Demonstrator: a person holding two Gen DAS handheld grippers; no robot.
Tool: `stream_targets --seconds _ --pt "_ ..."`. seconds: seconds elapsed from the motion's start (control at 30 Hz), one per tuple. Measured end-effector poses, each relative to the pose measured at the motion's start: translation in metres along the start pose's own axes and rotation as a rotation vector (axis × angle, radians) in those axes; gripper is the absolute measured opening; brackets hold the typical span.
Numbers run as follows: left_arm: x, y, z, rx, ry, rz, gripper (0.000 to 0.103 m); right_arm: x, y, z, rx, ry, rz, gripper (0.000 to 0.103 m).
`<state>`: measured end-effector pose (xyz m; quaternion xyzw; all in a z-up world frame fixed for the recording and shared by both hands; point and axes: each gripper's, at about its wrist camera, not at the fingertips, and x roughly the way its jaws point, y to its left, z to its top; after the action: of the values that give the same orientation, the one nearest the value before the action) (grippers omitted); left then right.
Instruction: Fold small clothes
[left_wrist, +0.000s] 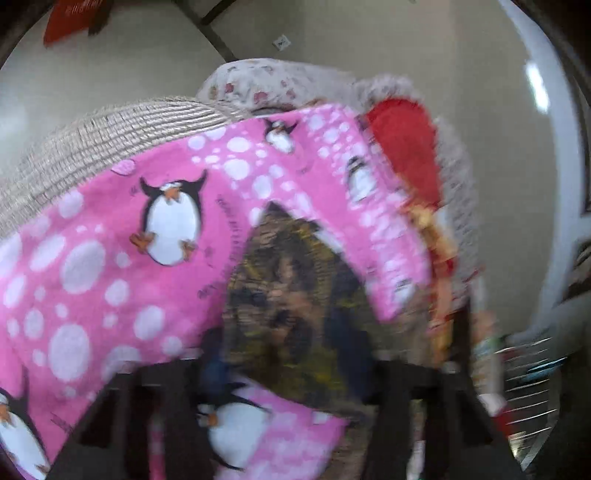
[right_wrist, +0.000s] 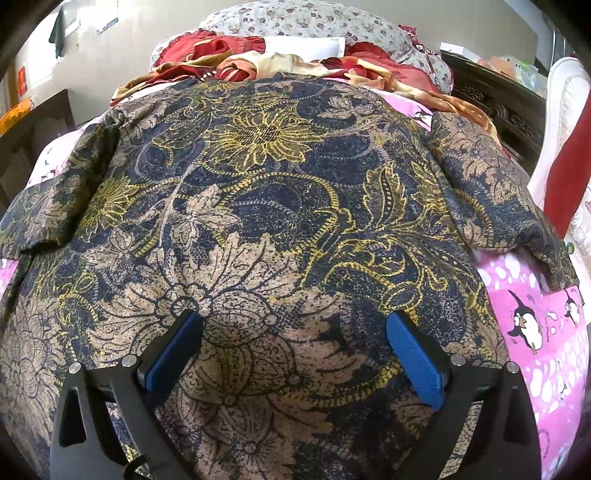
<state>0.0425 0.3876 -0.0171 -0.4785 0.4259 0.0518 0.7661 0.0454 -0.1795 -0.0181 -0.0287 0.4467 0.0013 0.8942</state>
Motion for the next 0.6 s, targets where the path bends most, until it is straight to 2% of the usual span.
stream_targets --seconds 0.03,0.07,0.13,0.2,0.33,0.43,0.5,0.6 --pt "0.001 -0.001 0.000 0.016 -0.001 0.049 0.016 0.000 0.000 0.000 0.000 0.000 0.000 0.090" --pt "0.000 -0.002 -0.001 0.025 -0.007 0.062 0.008 0.000 0.000 0.000 0.000 0.000 0.000 0.090" --pt "-0.010 -0.011 -0.003 0.061 -0.030 0.080 0.006 0.000 0.000 0.000 0.000 0.000 0.000 0.090" --pt "-0.033 -0.034 -0.002 0.163 -0.094 0.105 0.006 0.000 0.000 0.000 0.000 0.001 0.001 0.090" --pt "-0.109 -0.074 0.023 0.270 -0.320 0.105 0.006 0.000 0.000 0.000 0.000 0.000 0.000 0.090" --pt "-0.155 -0.089 0.046 0.317 -0.463 0.152 0.006 0.000 0.000 0.000 0.000 0.001 0.000 0.090" --pt "-0.171 -0.092 0.060 0.323 -0.494 0.168 0.006 0.000 0.000 0.000 0.000 0.001 0.000 0.090" --pt "-0.171 -0.097 0.061 0.346 -0.482 0.179 0.006 0.000 0.000 0.000 0.000 0.001 0.001 0.090"
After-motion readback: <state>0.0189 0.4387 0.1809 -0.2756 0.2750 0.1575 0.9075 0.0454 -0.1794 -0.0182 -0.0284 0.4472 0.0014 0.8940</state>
